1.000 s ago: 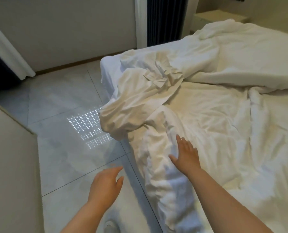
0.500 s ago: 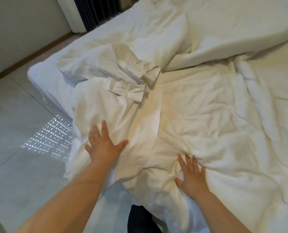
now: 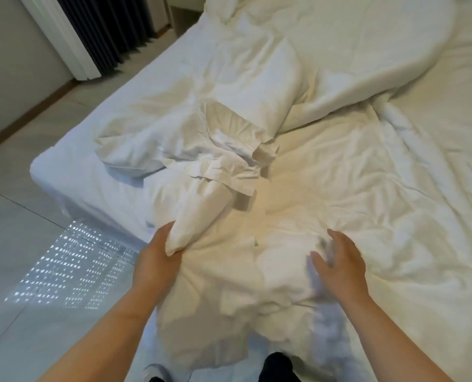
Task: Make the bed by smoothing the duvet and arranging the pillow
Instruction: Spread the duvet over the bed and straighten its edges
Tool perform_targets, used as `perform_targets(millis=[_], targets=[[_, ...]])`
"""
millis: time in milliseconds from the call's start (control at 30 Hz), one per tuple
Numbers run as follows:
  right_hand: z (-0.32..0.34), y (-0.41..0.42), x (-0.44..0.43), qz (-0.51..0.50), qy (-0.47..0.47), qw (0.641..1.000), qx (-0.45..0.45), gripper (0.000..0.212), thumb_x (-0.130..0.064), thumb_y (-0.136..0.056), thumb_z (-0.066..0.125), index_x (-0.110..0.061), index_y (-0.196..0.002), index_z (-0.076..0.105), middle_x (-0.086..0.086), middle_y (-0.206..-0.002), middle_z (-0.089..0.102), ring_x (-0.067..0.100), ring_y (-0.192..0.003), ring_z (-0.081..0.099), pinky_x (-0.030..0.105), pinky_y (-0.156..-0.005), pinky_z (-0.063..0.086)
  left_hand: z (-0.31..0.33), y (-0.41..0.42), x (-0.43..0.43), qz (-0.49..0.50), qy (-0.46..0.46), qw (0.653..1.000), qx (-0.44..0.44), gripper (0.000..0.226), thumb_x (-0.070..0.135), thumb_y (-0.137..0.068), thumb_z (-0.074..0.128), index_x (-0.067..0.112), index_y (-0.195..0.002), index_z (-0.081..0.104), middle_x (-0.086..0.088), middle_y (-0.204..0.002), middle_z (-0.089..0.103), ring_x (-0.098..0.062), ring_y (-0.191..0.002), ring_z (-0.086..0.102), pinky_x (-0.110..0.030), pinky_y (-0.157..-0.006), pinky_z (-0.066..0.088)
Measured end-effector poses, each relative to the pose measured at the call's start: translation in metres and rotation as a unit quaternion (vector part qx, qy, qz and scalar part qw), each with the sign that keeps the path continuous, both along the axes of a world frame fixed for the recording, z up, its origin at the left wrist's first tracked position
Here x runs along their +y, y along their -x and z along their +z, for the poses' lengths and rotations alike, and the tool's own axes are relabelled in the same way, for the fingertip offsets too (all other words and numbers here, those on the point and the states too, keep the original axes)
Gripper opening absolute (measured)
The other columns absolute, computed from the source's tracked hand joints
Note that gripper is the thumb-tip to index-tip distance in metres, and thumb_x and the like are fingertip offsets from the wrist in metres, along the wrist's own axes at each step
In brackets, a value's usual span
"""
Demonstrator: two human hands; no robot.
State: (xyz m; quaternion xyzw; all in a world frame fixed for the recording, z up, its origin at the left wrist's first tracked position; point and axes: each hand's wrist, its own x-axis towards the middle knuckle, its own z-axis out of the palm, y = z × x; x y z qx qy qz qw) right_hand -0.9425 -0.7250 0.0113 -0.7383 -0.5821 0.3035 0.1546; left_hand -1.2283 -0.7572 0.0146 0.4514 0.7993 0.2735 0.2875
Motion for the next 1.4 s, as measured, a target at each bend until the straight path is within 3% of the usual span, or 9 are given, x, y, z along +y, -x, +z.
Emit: perform_targets(millis=[167, 267, 367, 467, 567, 733, 967, 1200, 1400], targets=[[0.052, 0.14, 0.008, -0.029, -0.085, 0.985, 0.146, 0.079, -0.029, -0.083, 0.065, -0.017, -0.146, 0.019, 0.005, -0.154, 0.019, 0.021, -0.143, 0.017, 0.037, -0.116, 0.018, 0.045, 0.113, -0.048, -0.062, -0.041, 0.997, 0.03, 0.06, 0.031, -0.065, 0.04, 0.027, -0.123, 0.057, -0.006, -0.116, 0.065, -0.032, -0.108, 0.057, -0.029, -0.075, 0.034], [0.074, 0.223, 0.024, 0.012, -0.136, 0.984, 0.117, 0.095, -0.039, -0.078, 0.068, -0.02, -0.148, 0.007, 0.005, -0.157, 0.008, 0.02, -0.145, 0.007, 0.043, -0.118, 0.011, 0.041, 0.175, -0.092, -0.149, 0.003, 0.988, 0.05, 0.049, 0.047, -0.054, 0.035, 0.057, -0.095, 0.06, 0.002, -0.102, 0.069, -0.022, -0.1, 0.063, -0.026, -0.069, 0.041], [0.071, 0.292, 0.038, 0.079, -0.042, 0.995, 0.048, 0.109, -0.051, -0.074, 0.066, -0.025, -0.147, -0.011, 0.004, -0.158, -0.004, 0.022, -0.146, 0.001, 0.05, -0.115, 0.003, 0.009, 0.208, -0.128, -0.227, 0.111, 0.967, 0.019, 0.064, 0.043, -0.052, 0.036, 0.065, -0.112, 0.034, 0.015, -0.093, 0.068, -0.004, -0.086, 0.058, -0.003, -0.07, 0.04], [0.039, 0.326, 0.05, 0.071, 0.059, 0.996, 0.006, 0.102, -0.037, -0.08, 0.065, -0.024, -0.147, -0.01, 0.013, -0.15, 0.028, 0.028, -0.136, 0.033, 0.044, -0.109, 0.025, 0.002, 0.211, -0.118, -0.291, 0.117, 0.949, 0.013, 0.065, 0.041, -0.061, 0.044, 0.054, -0.123, 0.033, 0.028, -0.093, 0.065, 0.011, -0.083, 0.057, 0.006, -0.072, 0.033], [0.029, 0.33, 0.05, 0.071, 0.039, 0.994, -0.068, 0.06, -0.02, -0.088, 0.051, -0.017, -0.141, 0.024, 0.015, -0.123, 0.059, 0.032, -0.112, 0.056, 0.033, -0.087, 0.041, -0.007, 0.223, -0.109, -0.26, 0.211, 0.935, -0.114, 0.039, 0.069, -0.038, 0.061, 0.078, -0.074, 0.049, 0.057, -0.077, 0.05, 0.024, -0.09, 0.051, 0.004, -0.08, 0.036], [0.022, 0.341, -0.024, 0.294, 0.05, 0.951, -0.086, 0.048, -0.021, -0.087, 0.051, -0.023, -0.134, 0.039, 0.007, -0.122, 0.061, 0.028, -0.111, 0.056, 0.031, -0.082, 0.04, -0.016, 0.265, -0.045, -0.025, 0.13, 0.956, -0.262, 0.049, 0.047, -0.082, 0.058, 0.024, -0.124, 0.048, -0.001, -0.128, 0.055, -0.013, -0.103, 0.052, -0.029, -0.092, 0.035], [0.003, 0.343, -0.057, 0.34, 0.159, 0.927, 0.002, 0.038, -0.025, -0.089, 0.048, -0.022, -0.127, 0.043, 0.008, -0.118, 0.061, 0.029, -0.108, 0.057, 0.033, -0.079, 0.04, -0.025, 0.238, 0.069, 0.12, 0.171, 0.932, -0.298, 0.089, 0.049, -0.082, 0.058, 0.021, -0.148, 0.005, -0.008, -0.149, 0.029, -0.035, -0.129, 0.04, -0.049, -0.1, 0.04], [0.008, 0.323, -0.021, 0.175, 0.23, 0.948, 0.135, 0.039, -0.043, -0.081, 0.063, -0.025, -0.114, 0.057, -0.01, -0.097, 0.051, 0.006, -0.091, 0.049, 0.021, -0.091, 0.04, -0.038, 0.226, 0.084, 0.084, 0.099, 0.969, -0.209, 0.057, 0.016, -0.082, 0.068, 0.001, -0.131, 0.044, -0.017, -0.132, 0.051, -0.03, -0.112, 0.052, -0.036, -0.093, 0.042], [0.007, 0.398, 0.03, 0.09, 0.176, 0.978, 0.072, 0.1, -0.046, -0.075, 0.066, -0.024, -0.147, 0.0, 0.001, -0.147, 0.025, 0.02, -0.136, 0.029, 0.029, -0.109, 0.029, -0.03, 0.26, 0.094, -0.037, 0.061, 0.978, -0.197, 0.021, 0.013, -0.081, 0.068, 0.01, -0.096, 0.055, -0.006, -0.086, 0.061, -0.03, -0.088, 0.058, -0.031, -0.07, 0.041]])
